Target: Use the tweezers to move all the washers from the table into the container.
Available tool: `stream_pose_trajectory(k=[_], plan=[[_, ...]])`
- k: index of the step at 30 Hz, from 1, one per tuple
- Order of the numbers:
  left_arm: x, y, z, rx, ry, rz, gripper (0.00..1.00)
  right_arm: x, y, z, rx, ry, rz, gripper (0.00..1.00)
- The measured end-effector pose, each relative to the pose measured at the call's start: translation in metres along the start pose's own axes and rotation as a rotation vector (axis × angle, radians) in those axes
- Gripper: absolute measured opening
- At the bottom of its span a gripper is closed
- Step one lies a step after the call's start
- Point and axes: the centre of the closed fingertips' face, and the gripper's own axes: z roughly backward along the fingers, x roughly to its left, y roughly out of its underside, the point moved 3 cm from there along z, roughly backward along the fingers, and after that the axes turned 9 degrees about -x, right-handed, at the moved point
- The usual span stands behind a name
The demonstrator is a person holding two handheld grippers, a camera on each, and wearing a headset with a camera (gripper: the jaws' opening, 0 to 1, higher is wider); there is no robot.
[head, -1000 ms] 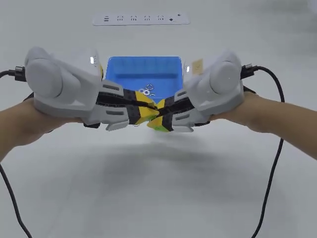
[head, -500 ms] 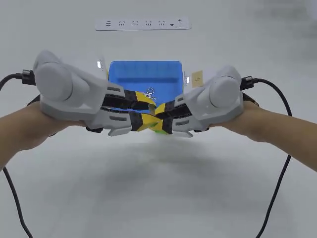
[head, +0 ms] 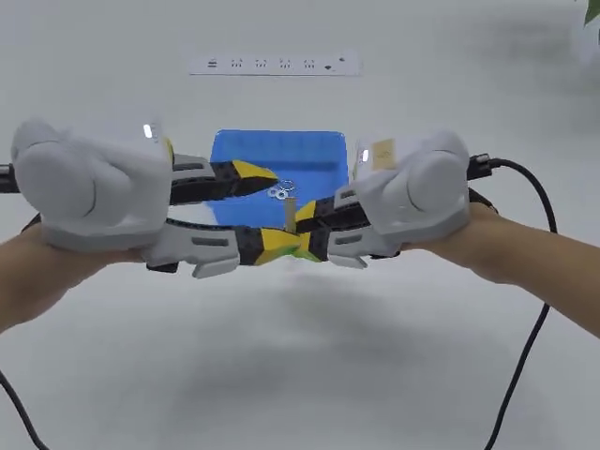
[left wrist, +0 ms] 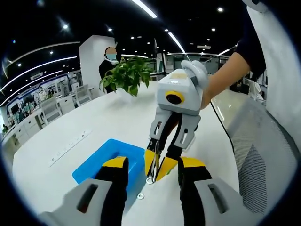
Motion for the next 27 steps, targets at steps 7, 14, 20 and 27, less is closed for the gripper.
stream_pose_trajectory(k=[7,14,20,27], plan=[[-0.003,0.006,0.026,-0.013,-0.074,0.054,0.63,0.003,-0.018,0.015,-0.024,0.02,0.006,0.09],[0.0,0.003,0.047,-0.045,-0.154,0.063,0.71,-0.004,-0.035,0.029,-0.044,0.038,0.027,0.09],[-0.006,0.009,0.055,-0.047,-0.179,0.08,0.84,-0.012,-0.055,0.03,-0.075,0.055,0.053,0.09],[-0.012,0.017,0.062,-0.039,-0.191,0.113,0.98,-0.04,-0.059,0.018,-0.08,0.071,0.06,0.09]])
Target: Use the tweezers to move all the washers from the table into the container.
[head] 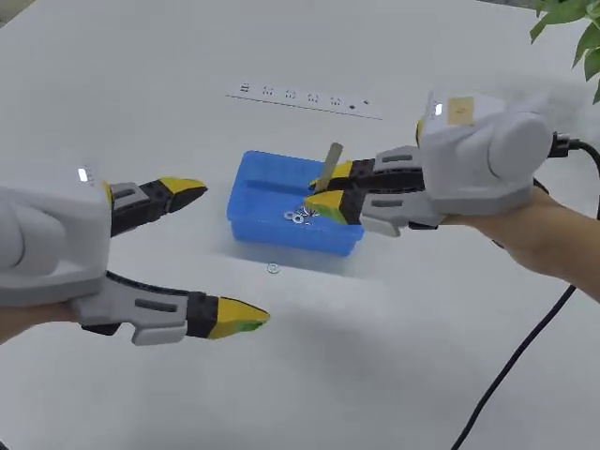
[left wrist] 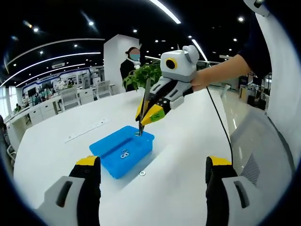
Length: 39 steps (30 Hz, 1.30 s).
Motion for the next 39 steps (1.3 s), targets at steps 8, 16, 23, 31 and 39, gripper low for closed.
stream_pose_trajectory(k=[8,16,23,31,39], plan=[[0.012,0.012,0.012,0.027,-0.056,0.019,1.0,-0.028,0.025,-0.021,0.029,0.021,-0.048,0.09],[0.021,0.017,0.018,0.032,-0.107,0.004,0.99,-0.038,0.06,-0.042,0.097,0.024,-0.087,0.09],[0.029,0.022,0.022,0.033,-0.124,0.032,0.99,-0.038,0.069,-0.046,0.13,0.017,-0.101,0.1],[0.027,0.023,0.017,0.034,-0.112,0.042,0.99,-0.047,0.07,-0.044,0.128,0.051,-0.144,0.1],[0.032,0.021,0.018,0.03,-0.117,0.044,0.99,-0.05,0.064,-0.039,0.122,0.069,-0.135,0.08]])
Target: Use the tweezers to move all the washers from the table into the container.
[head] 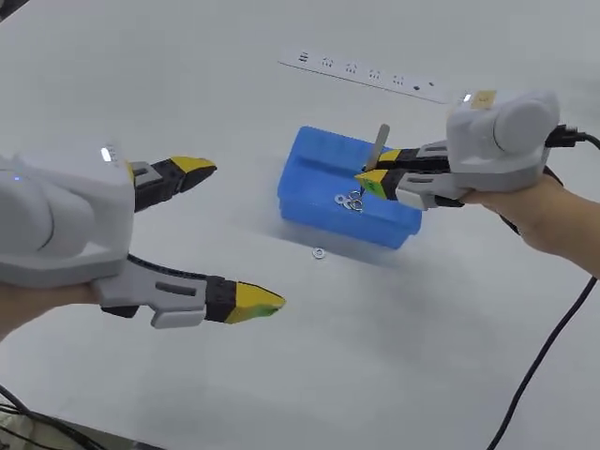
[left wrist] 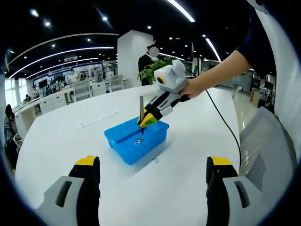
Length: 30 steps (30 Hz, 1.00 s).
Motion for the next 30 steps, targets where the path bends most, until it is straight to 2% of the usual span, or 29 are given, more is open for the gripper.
stream_pose_trajectory(k=[6,12,15,20,22,24,30], plan=[[0.009,-0.01,-0.009,-0.023,0.001,-0.003,0.99,0.002,-0.003,0.004,0.002,-0.001,0.023,0.08],[0.024,-0.025,-0.032,-0.065,0.004,0.01,0.94,0.009,-0.008,0.008,0.001,-0.017,0.058,0.08],[0.025,-0.035,-0.046,-0.079,0.037,0.012,0.87,0.012,-0.009,0.009,0.004,-0.021,0.079,0.08],[0.025,-0.05,-0.072,-0.088,0.09,-0.039,0.79,0.016,-0.011,0.009,0.005,-0.032,0.11,0.08],[0.027,-0.053,-0.081,-0.096,0.101,-0.047,0.74,0.018,-0.012,0.009,0.005,-0.038,0.116,0.08],[0.027,-0.054,-0.088,-0.084,0.12,-0.059,0.69,0.02,-0.012,0.009,0.011,-0.043,0.129,0.08],[0.023,-0.065,-0.106,-0.09,0.173,-0.103,0.52,0.026,-0.017,0.009,0.009,-0.058,0.162,0.08]])
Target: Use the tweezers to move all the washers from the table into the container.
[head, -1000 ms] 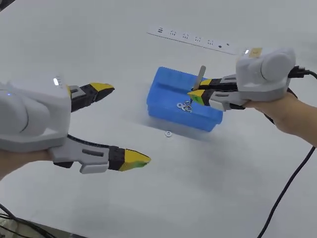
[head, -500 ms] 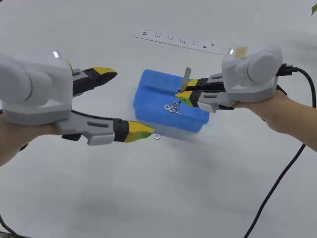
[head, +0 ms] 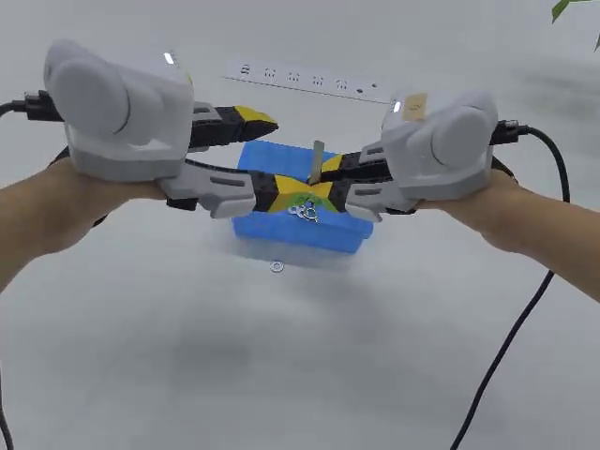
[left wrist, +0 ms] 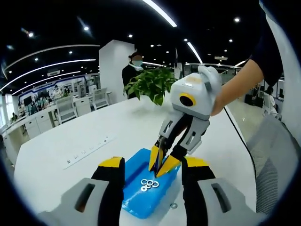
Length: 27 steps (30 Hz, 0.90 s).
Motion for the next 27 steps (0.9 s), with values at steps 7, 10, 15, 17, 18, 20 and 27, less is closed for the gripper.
stream_pose_trajectory(k=[7,10,15,17,18,20,27], plan=[[-0.012,-0.013,-0.013,-0.018,0.076,-0.012,0.3,0.003,-0.007,0.0,-0.009,-0.009,0.024,0.08],[-0.015,-0.014,-0.013,-0.016,0.105,-0.02,0.27,0.005,-0.009,0.0,-0.01,-0.016,0.036,0.08],[-0.02,-0.016,-0.011,-0.013,0.148,-0.029,0.19,0.007,-0.01,0.0,-0.009,-0.025,0.043,0.08],[-0.021,-0.015,-0.011,-0.005,0.158,-0.037,0.15,0.008,-0.01,0.0,-0.008,-0.029,0.05,0.08],[-0.022,-0.015,-0.011,-0.001,0.165,-0.036,0.14,0.009,-0.01,0.0,-0.008,-0.03,0.052,0.08],[-0.024,-0.014,-0.011,0.012,0.182,-0.046,0.11,0.009,-0.012,0.0,-0.01,-0.031,0.058,0.08],[-0.028,-0.016,-0.01,0.051,0.212,-0.136,0.08,0.013,-0.013,0.002,0.0,-0.037,0.08,0.09]])
